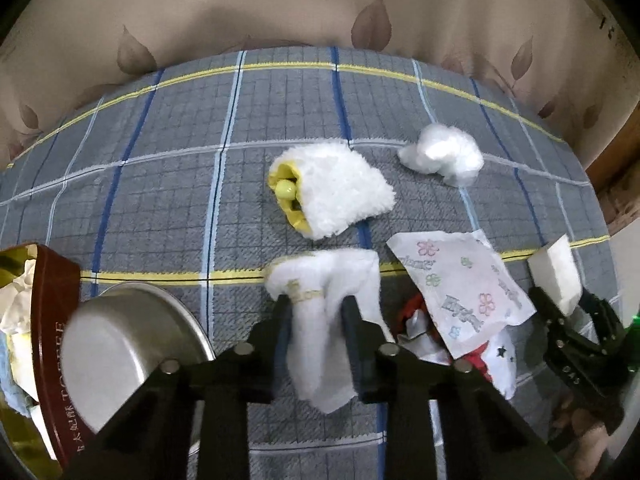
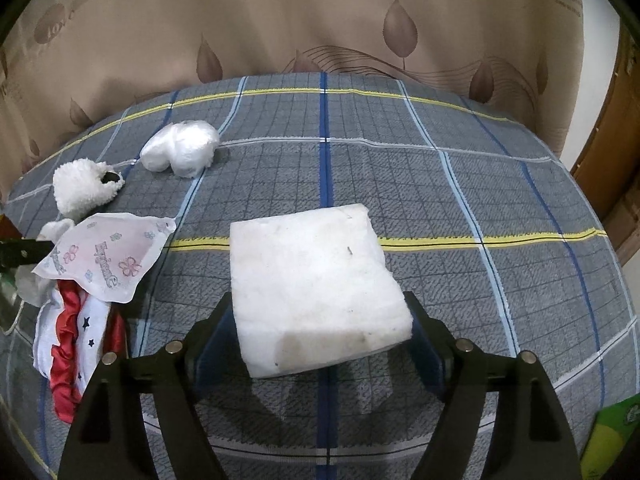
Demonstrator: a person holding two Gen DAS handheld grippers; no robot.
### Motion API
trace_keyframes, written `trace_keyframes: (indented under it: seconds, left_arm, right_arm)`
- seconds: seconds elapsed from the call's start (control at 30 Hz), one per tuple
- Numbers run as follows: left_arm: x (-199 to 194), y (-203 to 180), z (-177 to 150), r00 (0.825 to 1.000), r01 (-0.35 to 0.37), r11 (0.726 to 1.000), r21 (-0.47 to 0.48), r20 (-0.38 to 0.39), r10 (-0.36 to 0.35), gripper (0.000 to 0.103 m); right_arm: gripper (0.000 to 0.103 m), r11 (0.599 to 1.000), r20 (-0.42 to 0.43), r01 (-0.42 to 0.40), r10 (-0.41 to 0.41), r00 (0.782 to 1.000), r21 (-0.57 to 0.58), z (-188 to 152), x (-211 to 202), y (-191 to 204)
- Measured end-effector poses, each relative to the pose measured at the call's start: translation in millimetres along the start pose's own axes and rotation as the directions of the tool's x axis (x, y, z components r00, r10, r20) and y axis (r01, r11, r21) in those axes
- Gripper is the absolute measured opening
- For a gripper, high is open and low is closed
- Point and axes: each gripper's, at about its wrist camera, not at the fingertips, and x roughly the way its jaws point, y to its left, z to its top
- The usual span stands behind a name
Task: Organize soft objects
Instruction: 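Grasp the white printed cloth with the left tool while the right tool holds the block, then carry the white printed cloth into the gold tin and open the left tool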
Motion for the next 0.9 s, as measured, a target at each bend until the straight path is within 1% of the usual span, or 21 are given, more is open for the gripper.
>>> trace_keyframes:
  seconds: [0.37, 0.5, 0.7, 0.9]
  left_arm:
    - [-31.0, -5.8, -13.9, 0.999, 0.041, 0.998, 0.041, 0.02, -0.042, 0.022]
    - [-40.8, -3.3, -15.1, 0.998, 0.048, 0.998, 0.036, 0.028, -0.049, 0.022]
    - [-54.6, 2.0, -18.2, 0.998, 0.04, 0.999, 0.03, 0.038, -0.042, 0.022]
    - [-73.9, 12.6, -20.5, 0.998, 0.017, 0.999, 0.042, 0.059, -0.019, 0.022]
  right_arm:
    - [0.077, 1.0, 0.0, 0.0, 0.0, 1.0, 0.002, 0.3, 0.9, -2.1]
    - [0.077, 1.0, 0.001, 0.001, -0.001, 1.0, 0.001, 0.5, 0.6, -2.0]
    - [0.077, 1.0, 0.002, 0.002, -0.002, 1.0, 0.001, 0.2, 0.4, -2.1]
    - [0.077, 1.0, 0.002, 0.003, -0.003, 1.0, 0.001, 0.1, 0.8, -2.1]
